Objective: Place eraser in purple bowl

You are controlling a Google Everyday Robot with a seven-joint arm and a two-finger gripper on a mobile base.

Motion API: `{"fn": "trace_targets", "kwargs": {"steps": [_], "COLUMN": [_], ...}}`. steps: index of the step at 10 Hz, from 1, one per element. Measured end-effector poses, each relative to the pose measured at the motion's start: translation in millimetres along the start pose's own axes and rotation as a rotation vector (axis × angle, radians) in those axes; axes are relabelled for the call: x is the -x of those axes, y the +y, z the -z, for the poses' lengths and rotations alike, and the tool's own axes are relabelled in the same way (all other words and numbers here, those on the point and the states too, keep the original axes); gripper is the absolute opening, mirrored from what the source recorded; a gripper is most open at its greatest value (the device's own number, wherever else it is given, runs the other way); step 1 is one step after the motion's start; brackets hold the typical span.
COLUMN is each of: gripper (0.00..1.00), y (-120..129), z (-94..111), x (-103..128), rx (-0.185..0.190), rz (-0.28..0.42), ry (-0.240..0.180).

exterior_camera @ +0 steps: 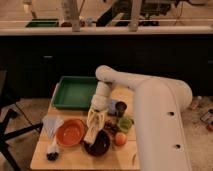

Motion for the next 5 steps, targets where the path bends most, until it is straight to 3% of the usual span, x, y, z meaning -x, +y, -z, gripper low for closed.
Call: {"fn": "trace_targets", "kwargs": {"steps": [5], "gripper": [0.00], "y": [10], "z": [-21], "x": [12], "rx": [-0.002], "rz": [0.002], "ry": [0.023]}}
